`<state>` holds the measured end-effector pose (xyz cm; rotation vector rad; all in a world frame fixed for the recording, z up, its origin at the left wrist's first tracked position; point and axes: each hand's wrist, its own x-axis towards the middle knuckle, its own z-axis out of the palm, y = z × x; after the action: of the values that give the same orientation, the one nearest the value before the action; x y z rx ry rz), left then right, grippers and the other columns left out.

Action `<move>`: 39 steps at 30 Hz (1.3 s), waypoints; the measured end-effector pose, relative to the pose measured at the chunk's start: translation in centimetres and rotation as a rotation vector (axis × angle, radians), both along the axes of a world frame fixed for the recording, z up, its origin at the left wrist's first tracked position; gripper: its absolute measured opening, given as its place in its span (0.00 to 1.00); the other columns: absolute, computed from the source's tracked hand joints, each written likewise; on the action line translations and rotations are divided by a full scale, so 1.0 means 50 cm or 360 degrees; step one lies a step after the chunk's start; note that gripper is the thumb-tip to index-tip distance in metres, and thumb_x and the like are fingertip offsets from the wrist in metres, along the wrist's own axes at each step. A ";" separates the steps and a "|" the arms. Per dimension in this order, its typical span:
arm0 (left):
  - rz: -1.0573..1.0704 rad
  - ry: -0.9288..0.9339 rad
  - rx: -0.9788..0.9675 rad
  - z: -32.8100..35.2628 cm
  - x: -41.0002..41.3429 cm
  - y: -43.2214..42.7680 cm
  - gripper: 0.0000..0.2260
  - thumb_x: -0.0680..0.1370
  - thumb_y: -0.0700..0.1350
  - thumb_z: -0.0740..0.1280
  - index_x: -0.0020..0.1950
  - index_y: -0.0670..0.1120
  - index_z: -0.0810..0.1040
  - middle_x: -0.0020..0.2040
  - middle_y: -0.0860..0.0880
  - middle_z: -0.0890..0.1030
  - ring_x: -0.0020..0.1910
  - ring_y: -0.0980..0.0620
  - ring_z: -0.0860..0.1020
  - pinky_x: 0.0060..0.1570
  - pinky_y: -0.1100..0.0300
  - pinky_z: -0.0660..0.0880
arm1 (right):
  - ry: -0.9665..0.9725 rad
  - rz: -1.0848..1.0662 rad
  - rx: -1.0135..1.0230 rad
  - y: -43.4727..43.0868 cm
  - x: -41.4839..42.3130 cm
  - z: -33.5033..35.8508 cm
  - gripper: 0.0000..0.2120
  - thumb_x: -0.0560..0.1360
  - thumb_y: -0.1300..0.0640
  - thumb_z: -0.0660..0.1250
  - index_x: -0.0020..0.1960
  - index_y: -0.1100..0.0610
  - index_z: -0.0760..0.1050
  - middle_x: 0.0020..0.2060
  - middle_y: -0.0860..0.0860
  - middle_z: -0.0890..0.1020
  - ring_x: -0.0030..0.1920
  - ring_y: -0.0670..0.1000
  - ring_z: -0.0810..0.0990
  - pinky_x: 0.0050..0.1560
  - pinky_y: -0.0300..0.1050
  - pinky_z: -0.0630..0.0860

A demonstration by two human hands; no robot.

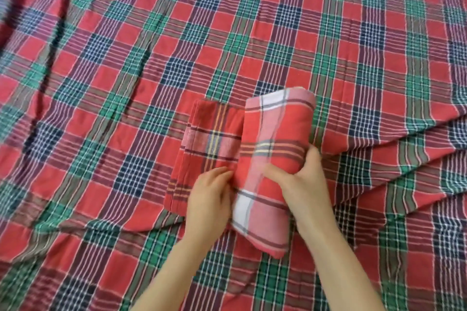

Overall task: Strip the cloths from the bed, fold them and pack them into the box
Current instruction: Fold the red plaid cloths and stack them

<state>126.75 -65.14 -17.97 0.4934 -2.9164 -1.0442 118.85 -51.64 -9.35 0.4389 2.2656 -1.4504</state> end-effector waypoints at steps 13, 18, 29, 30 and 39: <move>0.1207 -0.0203 0.1379 0.040 0.106 -0.174 0.20 0.67 0.49 0.77 0.55 0.58 0.73 0.56 0.50 0.78 0.51 0.46 0.80 0.45 0.53 0.78 | 0.0399 0.0744 0.0448 -0.287 0.078 -0.059 0.28 0.75 0.54 0.66 0.73 0.51 0.63 0.64 0.51 0.71 0.64 0.54 0.71 0.64 0.47 0.69; 0.1191 -0.0093 0.1117 0.009 0.093 -0.183 0.17 0.73 0.45 0.73 0.58 0.55 0.73 0.56 0.50 0.77 0.57 0.47 0.77 0.58 0.45 0.75 | 0.0026 0.0392 0.0682 -0.190 0.044 -0.092 0.42 0.70 0.40 0.71 0.75 0.54 0.54 0.66 0.54 0.70 0.63 0.57 0.73 0.51 0.47 0.72; 0.1789 -0.0601 0.2024 0.057 0.228 -0.146 0.26 0.69 0.67 0.67 0.50 0.45 0.74 0.42 0.43 0.78 0.39 0.46 0.78 0.40 0.53 0.77 | -0.0513 -0.0188 0.0207 -0.202 0.210 -0.124 0.24 0.67 0.42 0.72 0.50 0.61 0.74 0.44 0.53 0.80 0.46 0.55 0.80 0.44 0.45 0.74; 0.1767 -0.0623 0.2067 0.062 0.249 -0.141 0.25 0.72 0.67 0.64 0.51 0.45 0.75 0.44 0.43 0.80 0.42 0.45 0.79 0.42 0.52 0.78 | -0.0621 -0.0304 0.0092 -0.193 0.260 -0.129 0.26 0.64 0.42 0.74 0.50 0.61 0.75 0.45 0.54 0.81 0.47 0.56 0.80 0.47 0.48 0.77; 0.1831 -0.0592 0.1524 0.066 0.352 -0.091 0.37 0.70 0.71 0.60 0.58 0.39 0.74 0.51 0.42 0.81 0.45 0.43 0.80 0.44 0.52 0.78 | -0.1128 -0.0661 -0.0539 -0.066 0.462 -0.126 0.24 0.68 0.63 0.76 0.61 0.62 0.71 0.52 0.59 0.81 0.52 0.61 0.81 0.41 0.52 0.81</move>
<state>144.33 -69.71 -14.69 2.1195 -1.4319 -1.9899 141.92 -54.96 -15.67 1.1466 1.3913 -1.5041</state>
